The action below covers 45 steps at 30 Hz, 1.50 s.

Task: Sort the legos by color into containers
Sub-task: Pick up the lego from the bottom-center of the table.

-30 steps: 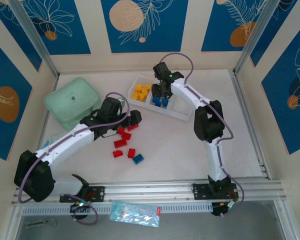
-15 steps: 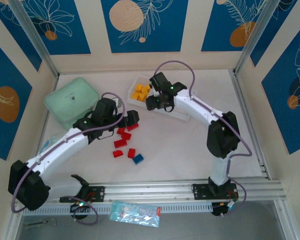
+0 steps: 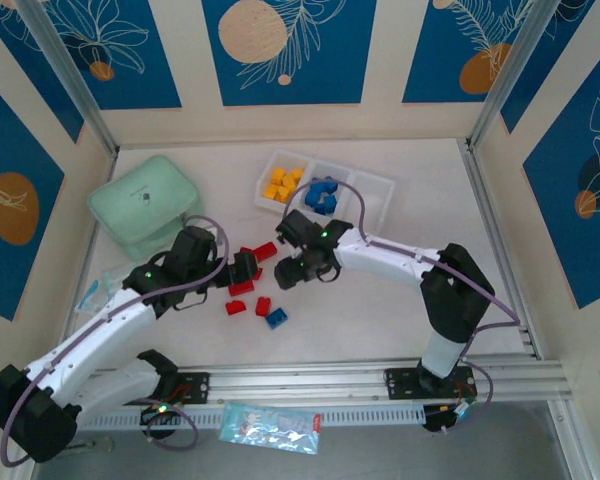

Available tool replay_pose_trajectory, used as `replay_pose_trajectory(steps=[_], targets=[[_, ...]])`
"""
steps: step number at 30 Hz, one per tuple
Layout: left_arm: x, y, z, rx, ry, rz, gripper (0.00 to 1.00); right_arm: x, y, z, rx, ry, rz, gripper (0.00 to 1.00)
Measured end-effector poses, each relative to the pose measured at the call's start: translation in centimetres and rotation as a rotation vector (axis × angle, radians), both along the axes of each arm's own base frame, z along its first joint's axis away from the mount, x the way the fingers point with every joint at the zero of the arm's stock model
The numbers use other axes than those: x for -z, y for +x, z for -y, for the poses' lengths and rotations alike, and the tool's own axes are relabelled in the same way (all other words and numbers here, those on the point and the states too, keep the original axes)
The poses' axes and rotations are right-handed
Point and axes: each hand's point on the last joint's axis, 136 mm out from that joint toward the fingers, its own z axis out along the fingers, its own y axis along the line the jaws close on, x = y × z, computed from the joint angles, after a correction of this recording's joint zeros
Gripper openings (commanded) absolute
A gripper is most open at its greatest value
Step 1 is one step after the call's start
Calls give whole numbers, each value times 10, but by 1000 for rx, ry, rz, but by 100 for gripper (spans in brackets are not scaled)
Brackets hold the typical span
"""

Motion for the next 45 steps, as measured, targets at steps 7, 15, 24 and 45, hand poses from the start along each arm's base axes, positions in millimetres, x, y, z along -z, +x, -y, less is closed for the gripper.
replay_pose_trajectory(steps=[7, 15, 24, 45], targets=[[5, -17, -18, -49, 9, -9, 99, 18, -53, -20, -77, 1, -55, 77], [18, -29, -31, -86, 29, -43, 99, 28, -80, -29, -74, 2, -77, 82], [18, -32, -36, -108, 27, -46, 99, 49, -83, -37, -57, -33, -63, 82], [19, -31, -38, -120, 34, -41, 99, 64, -72, -35, -47, -110, -21, 45]])
